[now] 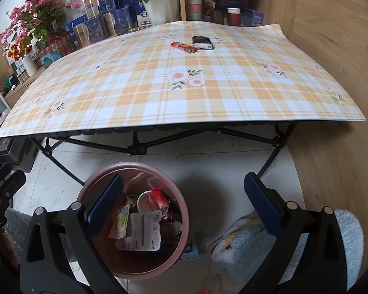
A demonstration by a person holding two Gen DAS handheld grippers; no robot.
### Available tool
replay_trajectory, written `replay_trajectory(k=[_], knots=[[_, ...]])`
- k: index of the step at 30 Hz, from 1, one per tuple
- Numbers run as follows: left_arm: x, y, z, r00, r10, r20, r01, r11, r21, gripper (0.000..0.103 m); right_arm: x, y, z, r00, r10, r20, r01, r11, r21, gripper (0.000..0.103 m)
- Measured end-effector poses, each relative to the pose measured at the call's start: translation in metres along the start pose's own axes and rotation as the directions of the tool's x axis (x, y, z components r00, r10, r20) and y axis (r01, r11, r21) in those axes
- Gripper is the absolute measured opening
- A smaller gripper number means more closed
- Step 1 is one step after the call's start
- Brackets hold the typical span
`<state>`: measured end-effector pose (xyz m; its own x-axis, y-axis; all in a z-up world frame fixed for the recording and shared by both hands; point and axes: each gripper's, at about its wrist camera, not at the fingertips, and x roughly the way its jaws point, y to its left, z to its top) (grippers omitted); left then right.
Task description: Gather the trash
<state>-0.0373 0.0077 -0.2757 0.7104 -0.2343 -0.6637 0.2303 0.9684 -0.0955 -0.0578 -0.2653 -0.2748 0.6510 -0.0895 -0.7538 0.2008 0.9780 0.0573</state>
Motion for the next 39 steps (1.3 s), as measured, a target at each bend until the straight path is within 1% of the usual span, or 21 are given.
replay_trajectory(k=[7, 12, 15, 18, 20, 22, 25, 29, 31, 33, 34, 35, 37, 39], knots=[[0.004, 0.002, 0.011, 1.0, -0.001, -0.018, 0.001, 1.0, 0.003, 0.095, -0.002, -0.019, 0.02, 0.999, 0.0, 0.034, -0.001, 1.0, 0.025, 0.097], [0.005, 0.002, 0.033, 1.0, -0.02, -0.022, 0.02, 1.0, 0.007, 0.095, -0.005, -0.034, 0.042, 0.997, -0.02, 0.07, 0.016, 0.999, 0.05, 0.097], [0.008, 0.001, 0.049, 0.999, -0.031, -0.029, 0.031, 1.0, 0.003, 0.095, -0.01, -0.04, 0.057, 0.994, -0.038, 0.106, 0.034, 0.999, 0.042, 0.097], [0.014, -0.002, 0.065, 0.998, -0.037, -0.043, 0.037, 0.999, -0.002, 0.095, -0.011, -0.047, 0.069, 0.991, -0.05, 0.123, 0.045, 0.998, 0.036, 0.097], [0.021, -0.006, 0.078, 0.998, -0.047, -0.05, 0.046, 0.999, -0.009, 0.095, -0.011, -0.051, 0.078, 0.987, -0.076, 0.142, 0.073, 0.997, 0.022, 0.097], [0.029, -0.013, 0.09, 0.996, -0.063, -0.062, 0.062, 0.998, -0.016, 0.095, -0.011, -0.058, 0.088, 0.984, -0.09, 0.154, 0.089, 0.996, 0.009, 0.097], [0.042, -0.027, 0.107, 0.992, -0.099, -0.079, 0.098, 0.995, -0.014, 0.094, -0.005, -0.068, 0.098, 0.988, -0.064, 0.138, 0.063, 0.998, 0.012, 0.097], [0.068, -0.062, 0.136, 0.984, -0.148, -0.098, 0.152, 0.988, 0.034, 0.084, 0.003, -0.086, 0.112, 0.989, -0.046, 0.139, 0.04, 0.998, 0.046, 0.097], [0.084, -0.081, 0.15, 0.979, -0.171, -0.107, 0.179, 0.981, 0.074, 0.084, 0.006, -0.093, 0.116, 0.99, -0.036, 0.137, 0.028, 0.997, 0.065, 0.097], [0.106, -0.105, 0.165, 0.972, -0.205, -0.118, 0.222, 0.963, 0.155, 0.085, 0.011, -0.103, 0.124, 0.991, -0.017, 0.135, 0.004, 0.996, 0.091, 0.097], [0.118, -0.12, 0.174, 0.961, -0.249, -0.12, 0.27, 0.938, 0.218, 0.087, 0.013, -0.105, 0.126, 0.991, -0.009, 0.135, -0.004, 0.995, 0.097, 0.097], [0.127, -0.129, 0.179, 0.955, -0.27, -0.123, 0.294, 0.919, 0.263, 0.092, 0.015, -0.11, 0.13, 0.991, 0.002, 0.136, -0.016, 0.995, 0.103, 0.097], [0.149, -0.151, 0.195, 0.954, -0.276, -0.113, 0.298, 0.873, 0.385, 0.097, 0.019, -0.115, 0.135, 0.99, 0.007, 0.139, -0.022, 0.994, 0.106, 0.097], [0.172, -0.164, 0.207, 0.951, -0.282, -0.123, 0.307, 0.837, 0.453, 0.097, 0.024, -0.12, 0.14, 0.99, 0.009, 0.14, -0.023, 0.994, 0.104, 0.097]])
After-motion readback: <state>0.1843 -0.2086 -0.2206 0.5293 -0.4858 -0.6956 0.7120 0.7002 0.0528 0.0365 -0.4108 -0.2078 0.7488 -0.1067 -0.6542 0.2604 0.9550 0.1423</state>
